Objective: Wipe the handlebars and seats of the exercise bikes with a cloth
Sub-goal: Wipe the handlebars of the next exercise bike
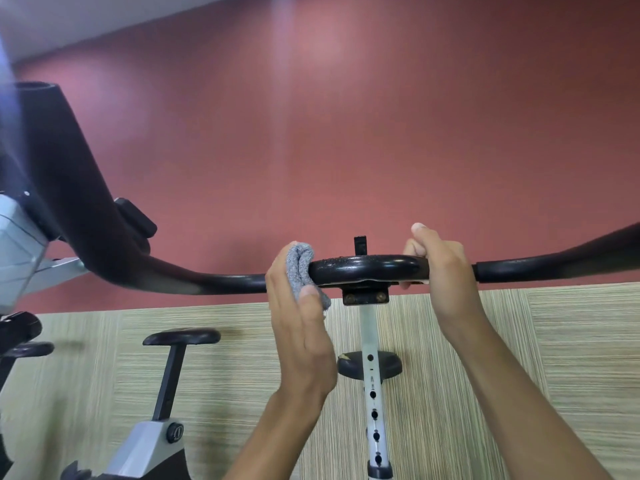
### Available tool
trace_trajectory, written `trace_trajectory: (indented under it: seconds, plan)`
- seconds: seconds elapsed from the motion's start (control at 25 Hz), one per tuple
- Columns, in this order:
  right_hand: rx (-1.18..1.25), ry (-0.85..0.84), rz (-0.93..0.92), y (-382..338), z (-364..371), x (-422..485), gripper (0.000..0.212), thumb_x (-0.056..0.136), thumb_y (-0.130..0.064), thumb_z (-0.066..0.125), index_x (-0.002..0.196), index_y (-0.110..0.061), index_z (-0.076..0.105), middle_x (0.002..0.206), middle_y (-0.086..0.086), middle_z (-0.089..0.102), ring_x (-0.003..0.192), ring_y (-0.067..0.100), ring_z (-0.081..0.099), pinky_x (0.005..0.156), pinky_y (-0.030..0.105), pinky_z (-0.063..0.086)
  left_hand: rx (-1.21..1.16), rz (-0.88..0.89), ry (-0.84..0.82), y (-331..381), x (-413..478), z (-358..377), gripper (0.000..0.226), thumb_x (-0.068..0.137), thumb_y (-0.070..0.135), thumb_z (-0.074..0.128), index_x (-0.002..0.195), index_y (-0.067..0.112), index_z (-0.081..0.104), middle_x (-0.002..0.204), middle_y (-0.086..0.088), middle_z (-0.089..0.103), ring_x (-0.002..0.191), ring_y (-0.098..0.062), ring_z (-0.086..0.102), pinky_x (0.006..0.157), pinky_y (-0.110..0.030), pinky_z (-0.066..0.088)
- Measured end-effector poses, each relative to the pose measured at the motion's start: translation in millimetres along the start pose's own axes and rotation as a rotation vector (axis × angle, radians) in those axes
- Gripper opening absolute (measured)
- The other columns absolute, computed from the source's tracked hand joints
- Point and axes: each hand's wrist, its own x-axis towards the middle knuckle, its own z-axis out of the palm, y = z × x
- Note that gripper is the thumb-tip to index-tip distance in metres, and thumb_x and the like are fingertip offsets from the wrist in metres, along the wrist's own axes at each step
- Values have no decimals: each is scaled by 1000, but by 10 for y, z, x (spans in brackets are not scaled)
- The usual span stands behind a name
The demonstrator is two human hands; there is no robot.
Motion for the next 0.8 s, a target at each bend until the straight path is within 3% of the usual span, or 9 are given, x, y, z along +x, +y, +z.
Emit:
trace_trajectory:
  seconds: [0.08, 0.2, 0.28, 0.4, 0.52, 0.6, 0.72, 0.8]
  plan:
    - [11, 19, 12, 4, 16, -16, 63, 106, -30, 34, 54, -4, 56, 54, -1, 60, 57, 6, 53, 71, 20, 40, 79, 57, 23, 121, -76, 116, 53, 98, 36, 29, 144, 13, 35, 143, -6, 39, 126, -31, 44, 97, -58, 44]
    - [-2, 30, 45, -12, 29, -36, 61, 107, -36, 33, 70, -6, 71, 74, 2, 74, 76, 13, 67, 83, 33, 45, 326, 274, -15, 283, -180, 245, 63, 105, 46, 19, 152, 3, 23, 158, -10, 22, 149, -32, 20, 117, -59, 25]
    - [-7, 51, 39, -56, 21, -101, 55, 107, -39, 34, 80, -14, 75, 95, -4, 76, 98, 9, 68, 97, 32, 44, 370, 305, -27, 277, -181, 197, 62, 106, 44, 14, 153, 5, 22, 161, -6, 21, 152, -27, 15, 120, -55, 20]
    - [-106, 155, -101, -81, 57, -371, 30, 104, -42, 44, 100, -32, 71, 125, -21, 54, 122, -9, 46, 103, 20, 35, 324, 244, -18, 227, -235, 115, 53, 107, 36, 16, 155, 12, 21, 163, 1, 22, 153, -21, 13, 121, -51, 19]
    - [-264, 372, -278, -46, 107, -655, 19, 95, -44, 52, 104, -38, 67, 124, -14, 41, 124, 3, 40, 106, 29, 36, 489, 330, -47, 351, -255, 272, 53, 105, 29, 26, 153, 5, 30, 161, -8, 27, 153, -28, 13, 123, -52, 15]
    - [-218, 447, -337, -142, 87, -770, 16, 93, -29, 54, 104, -33, 66, 118, -14, 44, 116, 9, 49, 103, 32, 42, 645, 461, -96, 448, -259, 413, 52, 102, 27, 36, 150, 6, 38, 158, -9, 35, 152, -29, 17, 124, -49, 11]
    - [-128, 401, -432, -411, 104, -953, 18, 96, -19, 52, 103, -26, 67, 114, -13, 54, 106, 15, 60, 92, 26, 47, 669, 490, -118, 490, -275, 447, 54, 101, 23, 47, 152, 9, 34, 161, -4, 30, 153, -24, 16, 124, -47, 11]
    - [-200, 311, -449, -511, 178, -1045, 22, 97, -18, 51, 110, -24, 67, 121, -11, 57, 115, 12, 59, 94, 16, 43, 534, 443, -170, 507, -289, 373, 53, 104, 20, 46, 153, 10, 29, 163, -3, 25, 154, -21, 13, 123, -49, 16]
